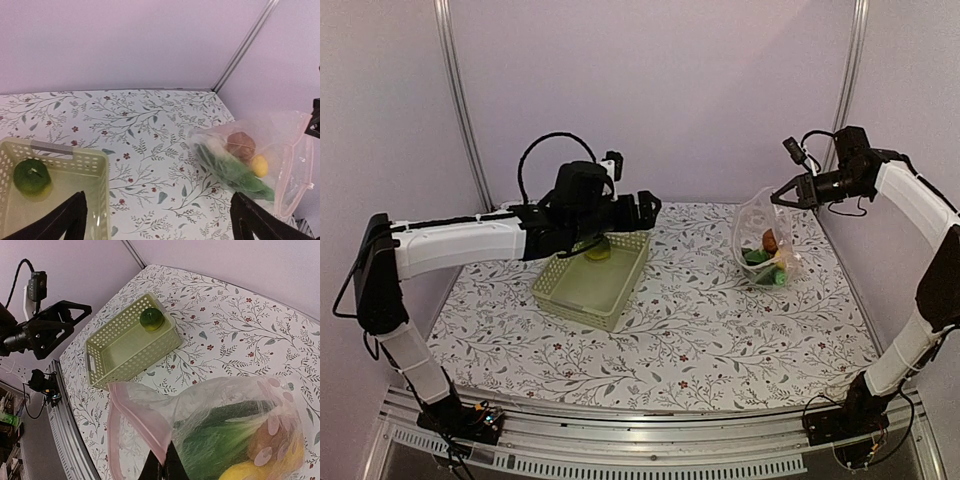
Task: Place the food in the zip-top bag and seal the zipper
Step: Adjust the zipper food storage bag at the center of the board.
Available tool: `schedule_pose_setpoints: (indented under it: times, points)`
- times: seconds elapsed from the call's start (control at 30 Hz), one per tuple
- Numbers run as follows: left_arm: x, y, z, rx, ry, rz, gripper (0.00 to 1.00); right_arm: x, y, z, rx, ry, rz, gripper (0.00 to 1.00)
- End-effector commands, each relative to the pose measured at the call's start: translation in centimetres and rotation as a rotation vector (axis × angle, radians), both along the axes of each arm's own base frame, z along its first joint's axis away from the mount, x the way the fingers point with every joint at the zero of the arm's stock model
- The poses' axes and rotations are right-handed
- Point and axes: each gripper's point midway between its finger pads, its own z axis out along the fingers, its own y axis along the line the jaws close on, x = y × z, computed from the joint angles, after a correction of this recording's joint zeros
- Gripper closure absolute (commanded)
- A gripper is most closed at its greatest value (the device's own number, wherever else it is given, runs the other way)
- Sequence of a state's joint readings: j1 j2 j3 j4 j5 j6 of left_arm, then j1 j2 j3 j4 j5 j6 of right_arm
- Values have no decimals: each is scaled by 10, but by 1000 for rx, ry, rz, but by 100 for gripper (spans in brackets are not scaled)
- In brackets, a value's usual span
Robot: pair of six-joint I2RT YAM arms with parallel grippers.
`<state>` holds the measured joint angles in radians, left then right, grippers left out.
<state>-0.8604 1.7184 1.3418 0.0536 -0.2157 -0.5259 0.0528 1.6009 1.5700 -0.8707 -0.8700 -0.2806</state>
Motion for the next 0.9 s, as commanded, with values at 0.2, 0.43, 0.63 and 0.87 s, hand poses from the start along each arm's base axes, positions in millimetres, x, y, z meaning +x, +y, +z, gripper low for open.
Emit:
schedule_pose_setpoints:
  times: [0.2, 0.43, 0.63, 0.87]
  points:
    - [12, 101, -66, 227, 102, 258, 0, -13, 19, 10, 24, -45, 77, 100]
    - [27, 126, -102, 251, 232, 278, 9, -15, 21, 0, 8, -41, 85, 100]
    - [41, 136, -127, 292, 317, 308, 8, -21, 18, -3, -4, -56, 72, 100]
    - [67, 145, -149, 343, 387, 372, 5, -24, 19, -7, -3, -46, 74, 100]
